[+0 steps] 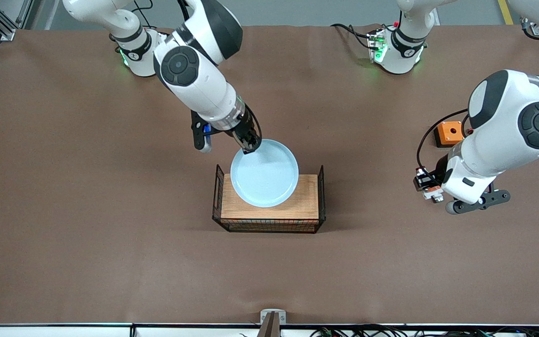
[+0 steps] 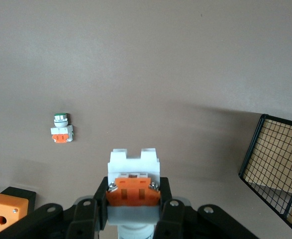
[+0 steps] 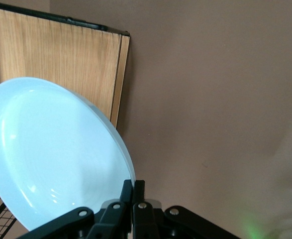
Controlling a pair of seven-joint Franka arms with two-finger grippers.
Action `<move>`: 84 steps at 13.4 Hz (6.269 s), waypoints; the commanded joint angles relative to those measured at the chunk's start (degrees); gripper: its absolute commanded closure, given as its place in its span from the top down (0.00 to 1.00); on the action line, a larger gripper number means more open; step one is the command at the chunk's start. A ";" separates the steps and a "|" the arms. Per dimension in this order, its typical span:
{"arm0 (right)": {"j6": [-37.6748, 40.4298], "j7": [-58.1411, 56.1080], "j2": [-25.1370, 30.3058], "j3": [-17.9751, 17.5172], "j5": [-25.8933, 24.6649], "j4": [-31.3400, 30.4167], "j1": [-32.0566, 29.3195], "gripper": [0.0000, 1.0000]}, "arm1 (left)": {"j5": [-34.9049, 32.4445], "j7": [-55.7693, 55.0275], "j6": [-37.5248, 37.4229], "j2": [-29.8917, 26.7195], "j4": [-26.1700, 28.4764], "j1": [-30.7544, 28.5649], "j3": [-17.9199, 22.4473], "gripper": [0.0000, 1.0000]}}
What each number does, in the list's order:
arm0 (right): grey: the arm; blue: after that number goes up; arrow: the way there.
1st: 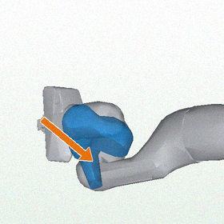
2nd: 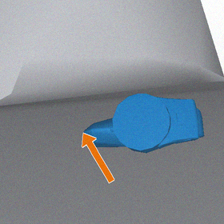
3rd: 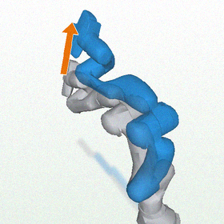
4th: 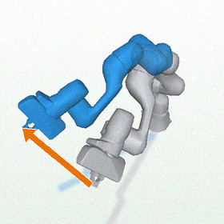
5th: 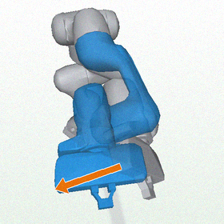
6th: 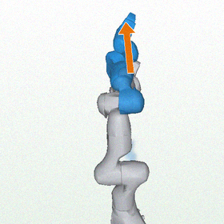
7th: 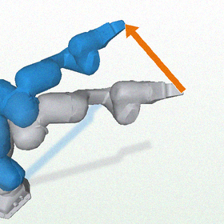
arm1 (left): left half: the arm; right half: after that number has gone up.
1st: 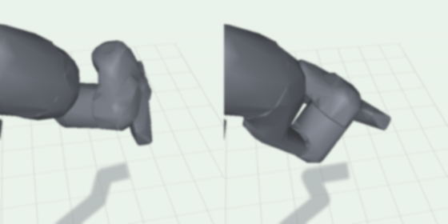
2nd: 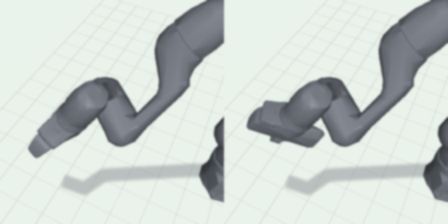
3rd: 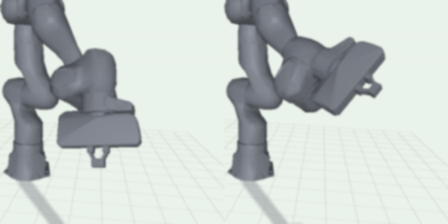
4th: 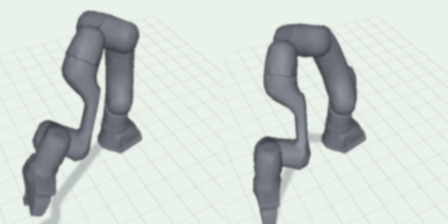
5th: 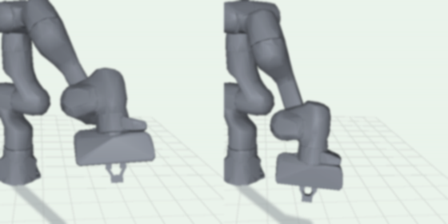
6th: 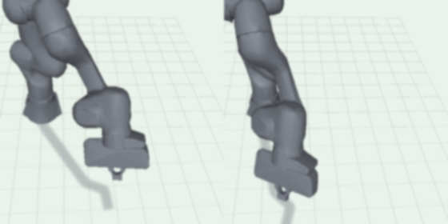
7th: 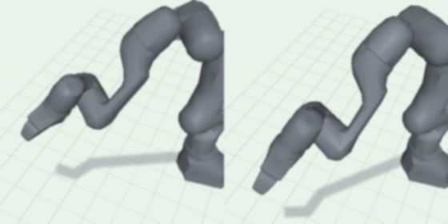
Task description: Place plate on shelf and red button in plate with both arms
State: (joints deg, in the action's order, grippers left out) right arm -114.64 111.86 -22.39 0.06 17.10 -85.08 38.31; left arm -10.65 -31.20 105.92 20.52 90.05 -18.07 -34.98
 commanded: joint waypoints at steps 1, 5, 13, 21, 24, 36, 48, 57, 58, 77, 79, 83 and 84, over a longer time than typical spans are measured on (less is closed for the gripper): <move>-0.66 0.47 -3.53 0.99 0.56 3.69 0.80 0.01 | -0.60 -0.53 -1.24 -0.83 -0.22 -0.65 -1.40 0.01; -4.00 0.47 -6.08 0.99 0.47 3.69 1.07 0.01 | -0.25 -0.44 -1.95 -0.83 -0.75 -1.00 -1.41 0.01; -5.23 -1.38 -9.07 1.08 0.30 3.78 0.71 0.03 | 4.50 -9.91 -1.95 -0.75 -3.65 -0.21 -6.58 0.01; -5.77 -0.94 -10.48 1.17 -2.16 3.87 0.98 0.87 | 5.64 -32.32 -0.46 2.93 -6.19 4.69 -15.12 0.01; -2.36 -1.12 -9.61 1.26 -2.25 6.58 0.36 1.00 | 5.38 -39.80 6.46 5.83 -6.64 7.86 -14.94 0.00; 36.77 -33.94 15.41 1.52 -4.62 7.15 -11.65 1.00 | 3.01 -47.37 27.49 17.00 -9.54 37.29 10.08 0.10; 31.59 -83.25 33.64 1.43 -11.57 -16.08 -32.05 1.00 | -1.75 -32.84 0.80 2.10 -14.47 33.92 13.62 1.00; 28.34 -98.50 32.07 1.26 -15.78 -10.48 -37.96 1.00 | -0.25 -2.30 -21.96 -8.21 -14.20 14.13 13.27 1.00; 28.34 -98.50 31.19 1.26 -15.79 -8.63 -37.87 1.00 | -0.16 -0.37 -22.68 -9.09 -14.20 13.16 13.27 1.00; 28.07 -105.00 20.28 1.26 -15.79 5.98 -37.78 1.00 | 6.96 23.72 -24.45 -18.14 -9.29 2.41 14.67 1.00; 28.07 -105.44 20.28 1.26 -15.87 5.98 -38.13 1.00 | 6.96 23.81 -24.01 -19.46 -7.35 7.58 19.66 1.00; 28.07 -105.53 20.28 1.26 -15.87 5.98 -38.13 1.00 | 7.14 23.81 -22.08 -24.46 -0.95 15.33 26.27 1.00; 27.99 -105.53 20.28 1.26 -15.79 5.98 -38.13 1.00 | 7.83 23.81 -21.38 -25.69 0.64 16.65 27.41 1.00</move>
State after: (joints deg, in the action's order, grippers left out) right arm -87.50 7.27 -1.43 1.83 2.24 -80.69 0.87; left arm -4.62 -8.94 82.03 -0.24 84.71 -3.57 -10.15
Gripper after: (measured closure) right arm 0.000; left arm 0.000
